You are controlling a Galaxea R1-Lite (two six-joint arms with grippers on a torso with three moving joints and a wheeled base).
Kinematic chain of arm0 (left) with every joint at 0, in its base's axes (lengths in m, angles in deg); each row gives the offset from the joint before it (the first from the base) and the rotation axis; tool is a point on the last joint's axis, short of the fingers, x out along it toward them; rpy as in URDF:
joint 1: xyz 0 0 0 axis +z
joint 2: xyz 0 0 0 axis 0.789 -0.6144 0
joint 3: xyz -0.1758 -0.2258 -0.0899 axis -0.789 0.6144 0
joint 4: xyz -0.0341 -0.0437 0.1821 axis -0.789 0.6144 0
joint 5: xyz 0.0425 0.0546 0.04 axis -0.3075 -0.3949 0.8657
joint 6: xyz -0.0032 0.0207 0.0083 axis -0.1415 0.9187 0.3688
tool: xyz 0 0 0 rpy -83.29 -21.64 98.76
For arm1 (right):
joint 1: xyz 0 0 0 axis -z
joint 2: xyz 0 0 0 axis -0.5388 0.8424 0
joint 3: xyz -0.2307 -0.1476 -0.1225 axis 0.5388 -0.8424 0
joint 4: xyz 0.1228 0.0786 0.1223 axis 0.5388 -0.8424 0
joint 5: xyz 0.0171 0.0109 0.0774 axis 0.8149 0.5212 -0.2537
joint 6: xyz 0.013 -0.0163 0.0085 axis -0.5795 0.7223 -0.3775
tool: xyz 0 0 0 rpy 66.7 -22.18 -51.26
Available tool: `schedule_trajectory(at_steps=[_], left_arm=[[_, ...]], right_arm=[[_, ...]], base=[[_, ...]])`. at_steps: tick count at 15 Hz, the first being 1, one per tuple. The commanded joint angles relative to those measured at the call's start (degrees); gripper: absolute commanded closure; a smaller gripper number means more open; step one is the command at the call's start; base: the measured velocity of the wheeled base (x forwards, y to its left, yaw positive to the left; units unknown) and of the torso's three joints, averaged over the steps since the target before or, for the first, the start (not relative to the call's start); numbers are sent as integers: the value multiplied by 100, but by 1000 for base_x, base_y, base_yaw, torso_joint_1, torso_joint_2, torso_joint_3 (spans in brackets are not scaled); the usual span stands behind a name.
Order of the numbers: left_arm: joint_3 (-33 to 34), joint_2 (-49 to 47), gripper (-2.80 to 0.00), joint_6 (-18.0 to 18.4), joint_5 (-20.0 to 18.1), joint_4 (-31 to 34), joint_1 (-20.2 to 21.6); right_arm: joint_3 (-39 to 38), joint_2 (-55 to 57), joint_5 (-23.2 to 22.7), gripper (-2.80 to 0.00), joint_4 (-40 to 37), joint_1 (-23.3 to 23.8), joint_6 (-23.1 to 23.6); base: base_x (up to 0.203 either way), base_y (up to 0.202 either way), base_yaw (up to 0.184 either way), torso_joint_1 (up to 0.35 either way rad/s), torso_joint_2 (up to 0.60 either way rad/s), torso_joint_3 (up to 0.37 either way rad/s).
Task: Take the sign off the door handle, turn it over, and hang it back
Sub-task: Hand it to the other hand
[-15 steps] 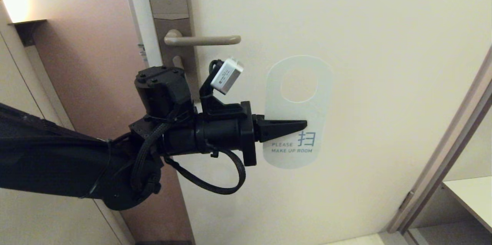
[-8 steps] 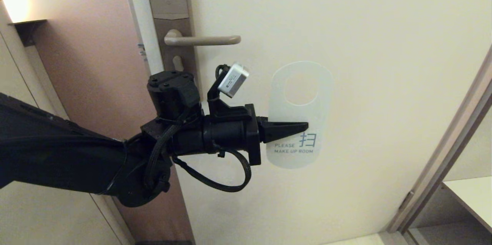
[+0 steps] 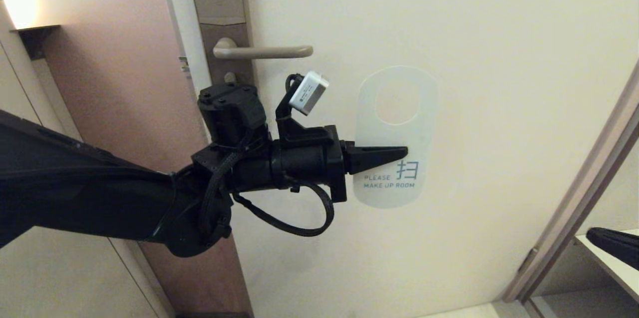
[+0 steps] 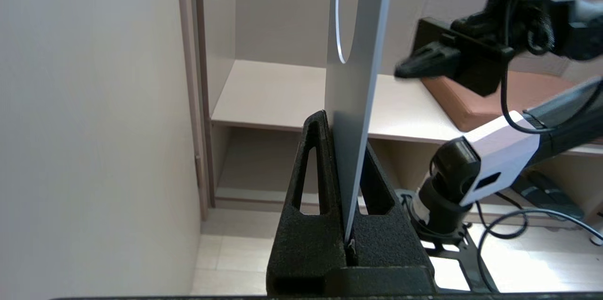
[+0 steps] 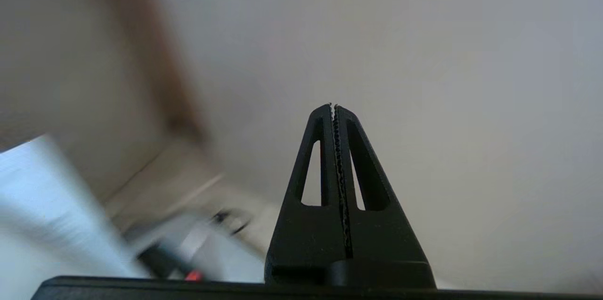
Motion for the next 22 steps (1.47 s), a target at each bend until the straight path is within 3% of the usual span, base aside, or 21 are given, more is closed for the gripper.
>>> schedule_trajectory(at_steps=[1, 9, 13, 16, 19, 22], left_arm=[[-139, -125, 0, -14, -34, -32, -14], [-637, -442, 0, -103, -27, -32, -205], [-646, -433, 0, -174, -26, -89, -231], [-646, -459, 0, -637, -34, -484, -235], [-646, -593, 0, -1253, -93, -1180, -280], [-630, -600, 0, -1395, -137, -1330, -327]], right_arm=[[252, 893, -221, 0, 22, -531, 82], [1066, 2270, -252, 0, 628, -1444, -81], [1177, 2527, -252, 0, 1007, -1651, -195], [1333, 2540, -266, 0, 1034, -1801, -612], [1341, 2512, -290, 0, 1043, -1816, -691], [1301, 2424, -366, 0, 1034, -1816, -700]], base=[[0, 0, 0, 0, 0, 0], [0, 0, 0, 0, 0, 0], [0, 0, 0, 0, 0, 0], [0, 0, 0, 0, 0, 0], [0, 0, 0, 0, 0, 0], [0, 0, 0, 0, 0, 0]])
